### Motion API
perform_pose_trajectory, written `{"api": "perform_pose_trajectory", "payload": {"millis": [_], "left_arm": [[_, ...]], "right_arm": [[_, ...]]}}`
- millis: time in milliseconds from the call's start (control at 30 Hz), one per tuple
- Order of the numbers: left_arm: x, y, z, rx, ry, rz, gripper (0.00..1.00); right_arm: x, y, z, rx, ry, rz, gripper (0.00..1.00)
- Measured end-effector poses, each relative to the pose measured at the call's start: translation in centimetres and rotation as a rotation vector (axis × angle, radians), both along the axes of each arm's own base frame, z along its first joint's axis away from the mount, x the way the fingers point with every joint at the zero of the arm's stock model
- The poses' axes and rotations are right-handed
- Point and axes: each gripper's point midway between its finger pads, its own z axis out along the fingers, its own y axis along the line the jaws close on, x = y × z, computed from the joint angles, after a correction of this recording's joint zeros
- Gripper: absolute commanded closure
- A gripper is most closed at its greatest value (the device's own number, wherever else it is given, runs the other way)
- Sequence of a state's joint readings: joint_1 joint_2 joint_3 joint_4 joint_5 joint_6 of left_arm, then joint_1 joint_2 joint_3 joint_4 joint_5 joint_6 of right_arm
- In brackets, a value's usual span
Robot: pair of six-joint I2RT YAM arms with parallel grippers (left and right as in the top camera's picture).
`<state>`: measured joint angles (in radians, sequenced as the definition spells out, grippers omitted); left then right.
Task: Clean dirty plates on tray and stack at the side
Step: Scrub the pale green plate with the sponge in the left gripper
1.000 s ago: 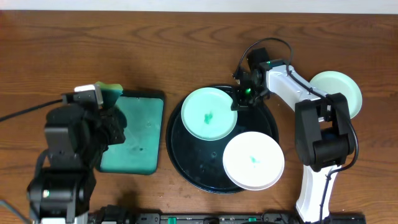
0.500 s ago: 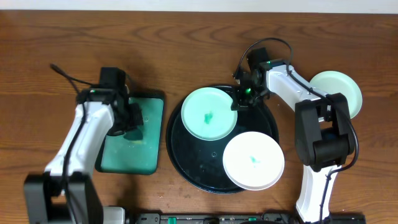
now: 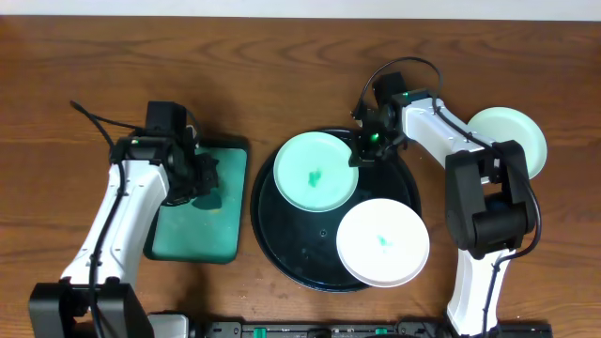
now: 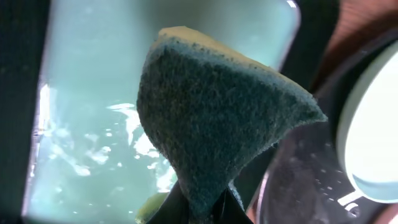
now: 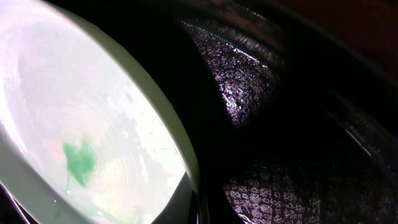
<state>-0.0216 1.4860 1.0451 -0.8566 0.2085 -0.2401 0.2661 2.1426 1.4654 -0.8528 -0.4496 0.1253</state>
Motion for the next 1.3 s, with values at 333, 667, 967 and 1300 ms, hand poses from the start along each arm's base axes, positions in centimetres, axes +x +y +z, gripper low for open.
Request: {"api": "perform_pose_trajectory", "payload": {"millis": [333, 667, 967, 1300], "left_arm": [[2.1, -7.1, 4.4, -0.1, -0.122, -0.189, 0.93], [4.4, -15.3, 4.3, -0.182, -0.175, -0.278, 0.93], [5.4, -17.8, -4.2, -0.17, -0.009, -0.2, 0.93], [5.0, -19.3, -7.6, -0.238, 0.117, -0.134, 0.93]], "right_arm": [[0.0, 0.0, 0.0, 0.0, -0.001, 0.0, 0.99], [0.0, 0.0, 0.0, 0.0, 0.0, 0.0, 0.99], [0.0, 0.0, 0.0, 0.0, 0.001, 0.001, 0.99], [-0.3, 0.0, 0.0, 0.0, 0.01, 0.004, 0.99]]}}
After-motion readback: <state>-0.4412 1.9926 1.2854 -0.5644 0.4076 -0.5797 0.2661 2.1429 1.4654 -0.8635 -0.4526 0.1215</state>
